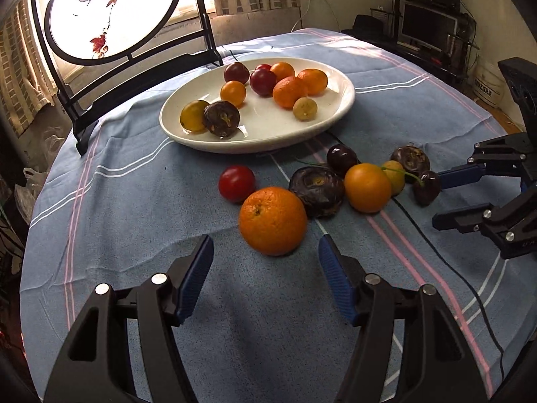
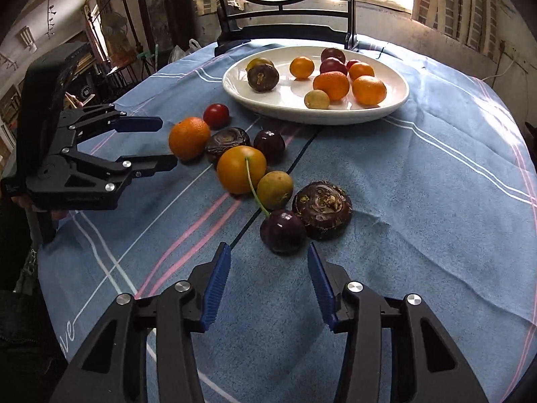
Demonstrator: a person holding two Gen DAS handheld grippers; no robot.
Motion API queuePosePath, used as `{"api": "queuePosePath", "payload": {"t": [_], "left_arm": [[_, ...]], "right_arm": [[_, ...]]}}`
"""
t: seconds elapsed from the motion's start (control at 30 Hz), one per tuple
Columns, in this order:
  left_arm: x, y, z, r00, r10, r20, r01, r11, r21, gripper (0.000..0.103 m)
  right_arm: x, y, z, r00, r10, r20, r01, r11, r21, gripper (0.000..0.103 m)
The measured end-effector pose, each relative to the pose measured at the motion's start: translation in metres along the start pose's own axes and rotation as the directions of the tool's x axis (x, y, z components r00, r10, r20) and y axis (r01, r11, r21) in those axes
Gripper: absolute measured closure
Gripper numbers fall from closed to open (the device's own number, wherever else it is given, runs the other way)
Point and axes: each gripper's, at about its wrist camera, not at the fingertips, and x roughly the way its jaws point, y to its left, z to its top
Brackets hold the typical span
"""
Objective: Organize fruits
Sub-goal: 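Grasp a large orange with the left gripper while the right grasps a dark cherry, then place the orange and cherry on the white plate and open both grippers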
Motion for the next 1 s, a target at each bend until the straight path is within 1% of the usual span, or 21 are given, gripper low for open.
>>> {"api": "queuePosePath", "payload": {"t": [0.1,0.3,0.33,0.37,0.43,0.57,0.7,0.77,0.87,0.93,1.0], "left_arm": [[0.006,0.006,0.006,1.0,-0.014,0.003,0.014,1.0,-0.02,0.039],[0.019,0.008,0.015,0.999,-0.044,-0.013,0.044,0.998,-0.042,0.04],[0.02,0.006,0.015,0.998,-0.055,-0.015,0.055,0.998,-0.039,0.047],[0.02,0.004,0.015,0.997,-0.071,-0.019,0.071,0.997,-0.037,0.057],[0.02,0.002,0.014,0.998,-0.065,-0.02,0.064,0.997,-0.036,0.058],[0.01,0.004,0.01,0.996,-0.085,-0.012,0.084,0.994,-0.075,0.059],[-0.018,0.001,0.01,0.998,-0.056,0.043,0.058,0.996,-0.062,0.059],[-0.033,0.001,0.016,0.996,-0.006,0.084,0.011,0.998,-0.055,0.059],[-0.057,0.003,0.031,0.985,0.064,0.16,-0.054,0.996,-0.066,0.059],[-0.071,0.003,0.044,0.973,0.114,0.2,-0.099,0.991,-0.085,0.059],[-0.081,0.005,0.057,0.962,0.139,0.237,-0.116,0.988,-0.107,0.059]], "right_arm": [[0.006,-0.003,0.006,1.0,0.014,0.008,-0.014,1.0,0.017,0.073],[0.002,0.001,0.004,0.999,0.005,0.035,-0.005,1.0,0.008,0.073],[-0.001,0.001,0.003,0.999,0.002,0.04,-0.002,1.0,0.007,0.073],[-0.005,0.0,0.001,0.999,0.003,0.045,-0.003,1.0,0.009,0.074],[-0.012,-0.001,-0.002,0.998,0.003,0.056,-0.004,1.0,0.017,0.074],[-0.022,-0.002,-0.008,0.997,0.002,0.077,-0.004,1.0,0.028,0.074],[-0.034,-0.001,-0.008,0.994,0.002,0.106,-0.005,1.0,0.029,0.074],[-0.045,-0.001,-0.002,0.99,-0.004,0.142,0.0,1.0,0.028,0.074],[-0.067,0.0,0.011,0.976,-0.007,0.216,0.002,1.0,0.023,0.074],[-0.082,0.0,0.022,0.965,-0.011,0.262,0.006,1.0,0.019,0.074],[-0.096,-0.002,0.034,0.952,-0.015,0.306,0.01,1.0,0.019,0.074]]}}
